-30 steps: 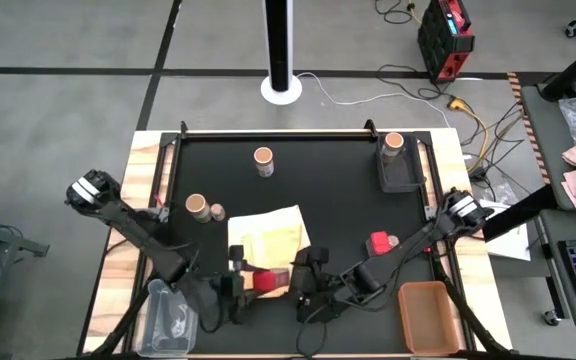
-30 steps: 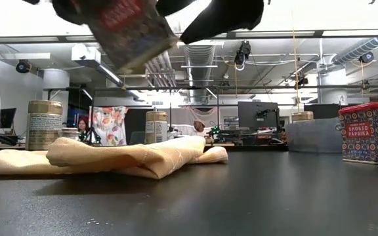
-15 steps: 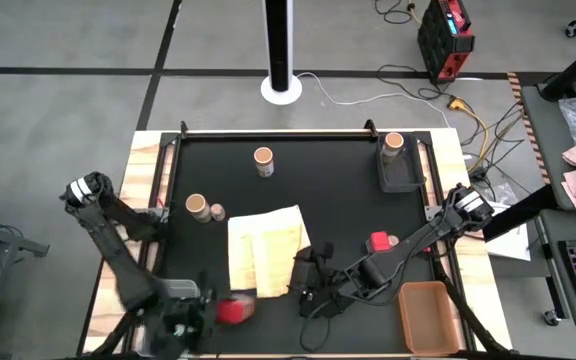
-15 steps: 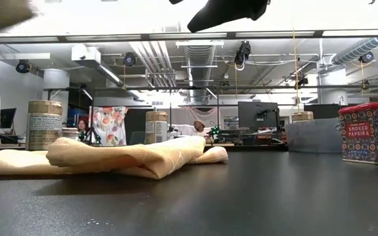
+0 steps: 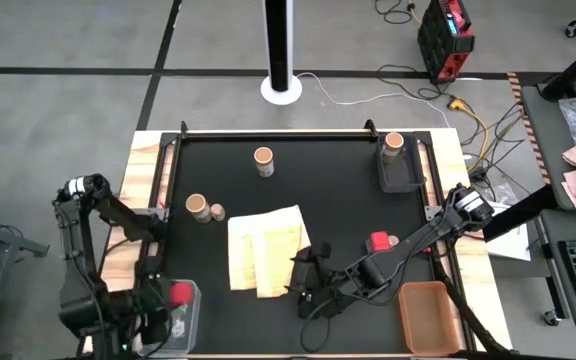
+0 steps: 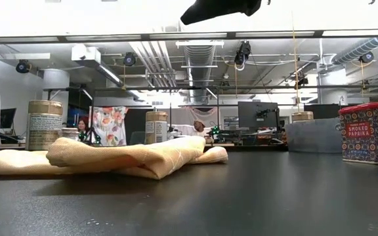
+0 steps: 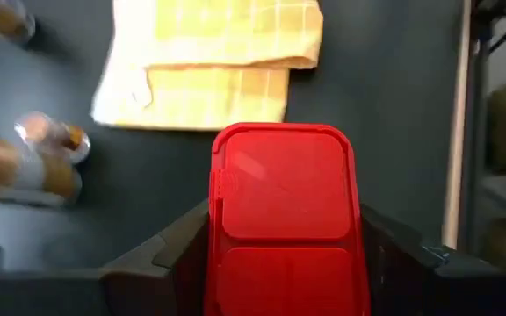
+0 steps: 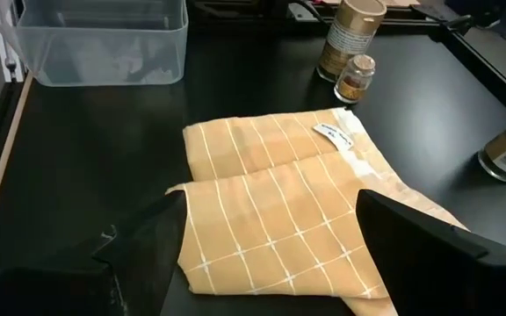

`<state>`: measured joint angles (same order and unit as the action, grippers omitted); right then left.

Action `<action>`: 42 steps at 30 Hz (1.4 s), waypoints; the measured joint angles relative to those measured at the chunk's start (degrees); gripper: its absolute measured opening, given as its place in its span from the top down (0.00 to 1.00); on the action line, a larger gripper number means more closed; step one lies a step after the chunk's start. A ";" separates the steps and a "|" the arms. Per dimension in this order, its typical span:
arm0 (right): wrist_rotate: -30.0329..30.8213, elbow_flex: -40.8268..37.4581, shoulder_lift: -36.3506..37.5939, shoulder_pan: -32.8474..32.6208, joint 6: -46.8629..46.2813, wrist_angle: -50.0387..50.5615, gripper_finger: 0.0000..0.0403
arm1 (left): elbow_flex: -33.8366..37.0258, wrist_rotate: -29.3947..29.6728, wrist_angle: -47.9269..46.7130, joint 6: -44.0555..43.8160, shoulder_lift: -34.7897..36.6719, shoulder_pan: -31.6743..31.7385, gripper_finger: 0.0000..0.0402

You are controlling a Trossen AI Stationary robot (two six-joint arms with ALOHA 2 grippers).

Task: Sort spices by type
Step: Put the top red spice can into the transparent bin

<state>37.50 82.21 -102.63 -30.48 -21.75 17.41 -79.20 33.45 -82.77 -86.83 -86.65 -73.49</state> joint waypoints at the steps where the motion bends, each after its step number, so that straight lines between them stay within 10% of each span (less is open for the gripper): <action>1: 0.00 0.00 0.00 0.02 0.08 -0.01 0.20 | 0.00 -1.92 1.41 1.32 0.00 -0.48 0.51; 42: -0.15 -0.24 -1.84 0.79 2.92 -1.44 0.23 | 21.52 -6.47 21.10 2.75 0.31 -5.75 0.51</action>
<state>37.34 81.97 -104.47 -29.69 -18.83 15.97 -57.68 26.99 -61.67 -84.08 -86.35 -79.24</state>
